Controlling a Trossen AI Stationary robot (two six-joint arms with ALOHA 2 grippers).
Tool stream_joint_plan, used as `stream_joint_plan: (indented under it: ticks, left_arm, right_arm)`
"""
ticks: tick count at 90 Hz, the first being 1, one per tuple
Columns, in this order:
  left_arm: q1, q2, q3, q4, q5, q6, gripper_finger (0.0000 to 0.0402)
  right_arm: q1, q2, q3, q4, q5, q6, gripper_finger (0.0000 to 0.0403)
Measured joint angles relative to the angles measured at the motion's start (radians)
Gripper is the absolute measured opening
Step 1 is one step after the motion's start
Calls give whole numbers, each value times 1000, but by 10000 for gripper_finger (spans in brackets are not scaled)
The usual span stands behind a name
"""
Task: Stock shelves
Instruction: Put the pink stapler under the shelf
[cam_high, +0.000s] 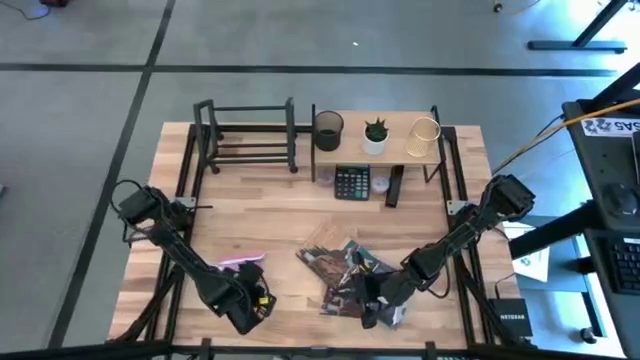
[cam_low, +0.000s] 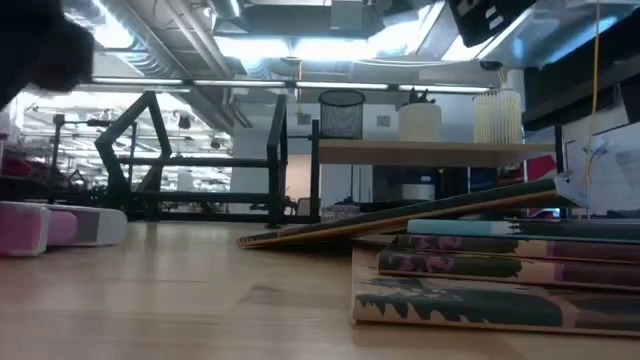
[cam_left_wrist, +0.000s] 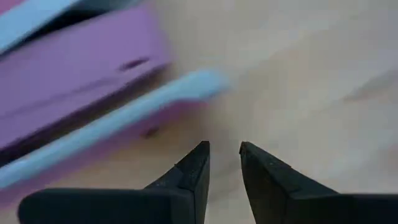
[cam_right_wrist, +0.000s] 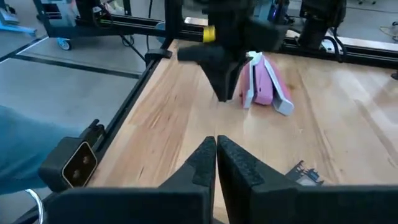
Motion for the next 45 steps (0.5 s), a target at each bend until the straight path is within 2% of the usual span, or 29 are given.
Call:
stream_joint_plan:
  ticks: [5, 11, 18, 22, 33, 39, 45]
  left_arm:
    - [36, 3, 3, -54, -24, 3, 74]
    - [111, 5, -2, -135, -140, 63, 74]
    - [226, -4, 15, -123, -297, 206, 74]
    - [287, -17, 42, -96, -335, 337, 74]
    - [389, -28, 158, -46, -278, 708, 74]
    - [401, -27, 224, -85, -231, 814, 74]
    - [388, -28, 282, -142, -183, 847, 74]
  right_arm:
    - [-4, 0, 0, 0, -2, 0, 1]
    - [-10, 0, 0, 0, -1, 0, 1]
    - [-17, 0, 0, 0, -4, -3, 1]
    - [-18, 0, 0, 0, -3, -3, 1]
    - [-23, 0, 0, 0, -4, -8, 1]
    - [-27, 0, 0, -1, -3, -6, 1]
    - [-30, 0, 0, -1, -4, -4, 1]
